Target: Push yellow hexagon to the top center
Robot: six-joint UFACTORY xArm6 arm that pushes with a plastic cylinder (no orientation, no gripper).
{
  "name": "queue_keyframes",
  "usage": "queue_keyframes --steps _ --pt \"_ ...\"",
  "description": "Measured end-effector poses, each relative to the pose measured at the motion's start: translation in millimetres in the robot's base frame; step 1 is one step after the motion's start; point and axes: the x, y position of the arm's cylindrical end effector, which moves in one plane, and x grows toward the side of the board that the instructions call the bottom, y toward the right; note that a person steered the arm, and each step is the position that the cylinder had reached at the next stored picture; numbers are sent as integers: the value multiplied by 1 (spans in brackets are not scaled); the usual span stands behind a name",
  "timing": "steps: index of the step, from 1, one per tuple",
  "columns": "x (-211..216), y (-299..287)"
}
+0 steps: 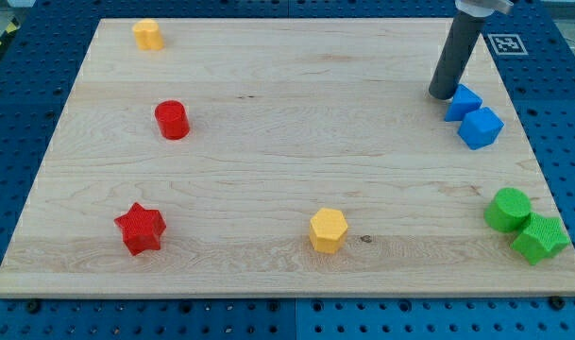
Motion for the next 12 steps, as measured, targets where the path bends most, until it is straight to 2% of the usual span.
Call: queue_keyframes --steps 3,4,5,7,8,9,10,11,12 --pt "9 -8" --pt "11 -59" --pt "34 -113" --pt "130 -222" --pt "186 -242" --pt "236 -241" --pt "253 -198" --pt "244 -173" --pt "208 -176"
